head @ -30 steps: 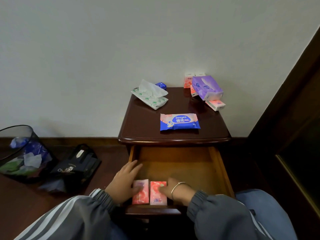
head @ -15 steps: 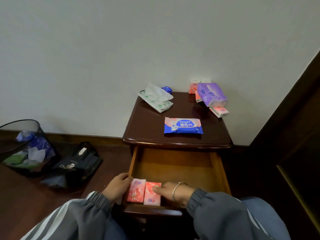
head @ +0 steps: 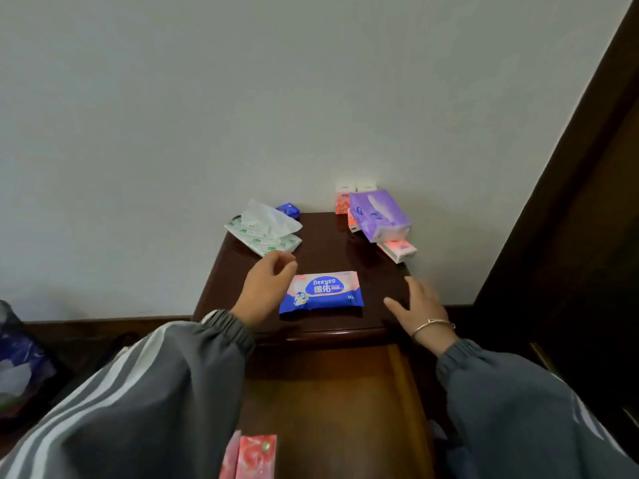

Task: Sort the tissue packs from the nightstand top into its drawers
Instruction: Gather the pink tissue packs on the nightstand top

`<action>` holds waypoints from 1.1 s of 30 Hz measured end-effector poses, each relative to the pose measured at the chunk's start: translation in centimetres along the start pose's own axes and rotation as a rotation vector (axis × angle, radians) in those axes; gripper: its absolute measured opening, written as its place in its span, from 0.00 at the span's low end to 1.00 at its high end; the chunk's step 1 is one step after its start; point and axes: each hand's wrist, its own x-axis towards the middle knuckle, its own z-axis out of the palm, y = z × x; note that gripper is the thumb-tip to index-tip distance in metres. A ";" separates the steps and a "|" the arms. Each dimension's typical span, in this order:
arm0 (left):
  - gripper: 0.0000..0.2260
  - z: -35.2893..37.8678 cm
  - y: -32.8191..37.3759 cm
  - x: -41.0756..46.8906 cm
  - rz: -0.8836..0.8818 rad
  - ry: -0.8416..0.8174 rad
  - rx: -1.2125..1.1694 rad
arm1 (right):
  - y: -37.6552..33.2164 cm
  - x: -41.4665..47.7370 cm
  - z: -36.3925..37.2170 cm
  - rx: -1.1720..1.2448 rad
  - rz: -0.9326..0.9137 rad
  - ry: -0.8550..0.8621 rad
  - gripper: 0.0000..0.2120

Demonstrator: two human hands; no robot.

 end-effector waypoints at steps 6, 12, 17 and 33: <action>0.22 8.1 4.2 8.6 -0.109 -0.054 -0.130 | -1.3 3.3 4.5 -0.244 0.045 -0.142 0.37; 0.36 14.5 5.9 15.4 -0.405 -0.190 -0.462 | -0.9 2.9 6.2 -0.288 -0.026 0.012 0.38; 0.24 19.7 6.8 17.2 -0.475 -0.147 -0.604 | -0.5 3.2 6.1 -0.285 -0.030 0.007 0.38; 0.10 -2.9 -5.0 8.7 -0.450 -0.297 -0.262 | 3.1 11.5 -1.6 0.180 0.158 0.169 0.37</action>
